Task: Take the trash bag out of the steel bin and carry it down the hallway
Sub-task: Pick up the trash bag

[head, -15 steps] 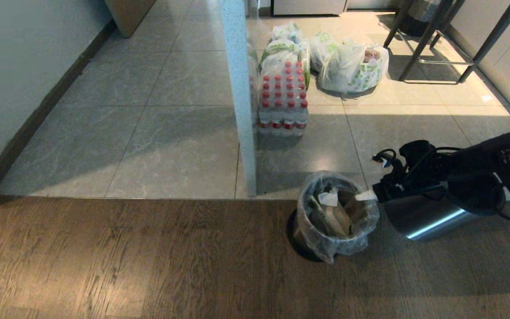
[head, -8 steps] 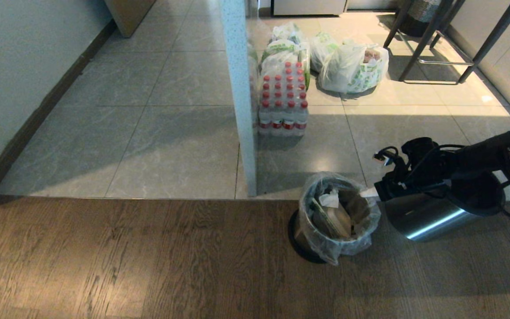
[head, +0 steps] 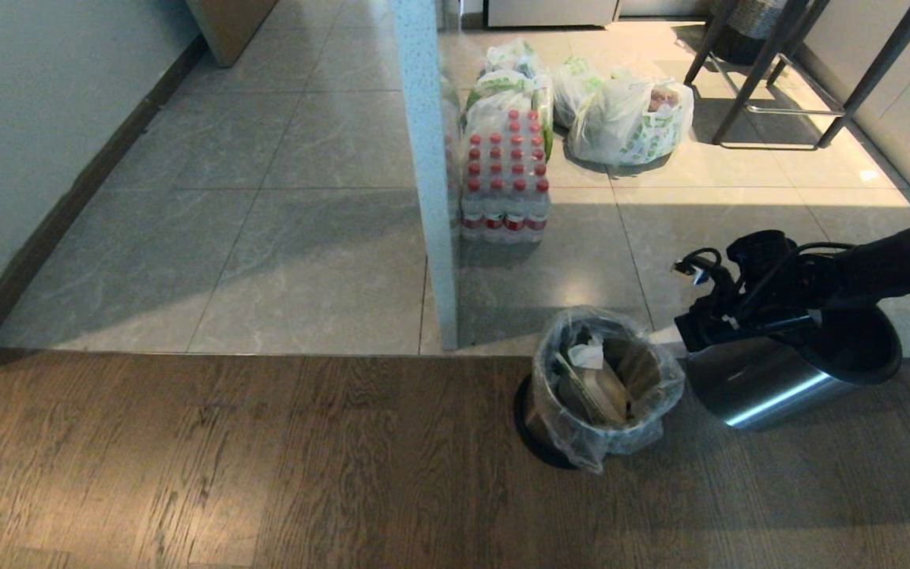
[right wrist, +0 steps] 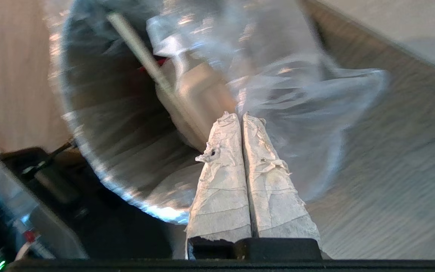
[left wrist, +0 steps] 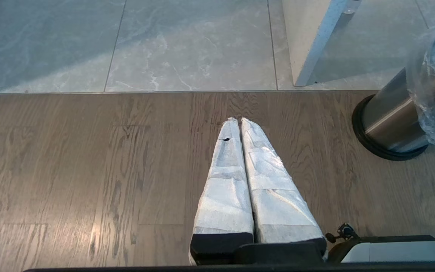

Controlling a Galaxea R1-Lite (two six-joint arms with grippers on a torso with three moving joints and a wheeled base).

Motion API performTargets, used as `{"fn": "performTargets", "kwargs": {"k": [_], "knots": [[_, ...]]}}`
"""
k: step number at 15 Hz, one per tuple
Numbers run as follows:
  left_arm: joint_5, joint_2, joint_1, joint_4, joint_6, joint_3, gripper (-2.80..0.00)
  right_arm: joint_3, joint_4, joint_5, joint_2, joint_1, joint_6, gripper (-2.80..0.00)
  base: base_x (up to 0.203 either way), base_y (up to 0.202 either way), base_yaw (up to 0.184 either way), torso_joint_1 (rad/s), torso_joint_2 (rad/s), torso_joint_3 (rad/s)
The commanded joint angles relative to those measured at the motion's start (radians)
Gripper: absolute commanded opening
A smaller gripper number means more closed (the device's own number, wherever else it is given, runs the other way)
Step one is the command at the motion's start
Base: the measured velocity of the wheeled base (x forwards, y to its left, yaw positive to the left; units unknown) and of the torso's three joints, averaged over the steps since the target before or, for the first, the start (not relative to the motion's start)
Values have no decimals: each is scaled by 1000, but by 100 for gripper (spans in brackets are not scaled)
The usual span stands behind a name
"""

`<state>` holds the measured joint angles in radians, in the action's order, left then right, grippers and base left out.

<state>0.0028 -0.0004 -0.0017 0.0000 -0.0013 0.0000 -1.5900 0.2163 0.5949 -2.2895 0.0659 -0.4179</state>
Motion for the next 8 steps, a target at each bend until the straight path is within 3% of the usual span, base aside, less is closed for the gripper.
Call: {"fn": "performTargets", "kwargs": {"k": [1,8], "knots": [[0,0,0,0,0,2,-280,37,3,3,36,-22,-2,-280,0,0,0,0,0,0],[0,0,0,0,0,1,-280,48,5,3,54,-80,-2,-280,0,0,0,0,0,0]]}}
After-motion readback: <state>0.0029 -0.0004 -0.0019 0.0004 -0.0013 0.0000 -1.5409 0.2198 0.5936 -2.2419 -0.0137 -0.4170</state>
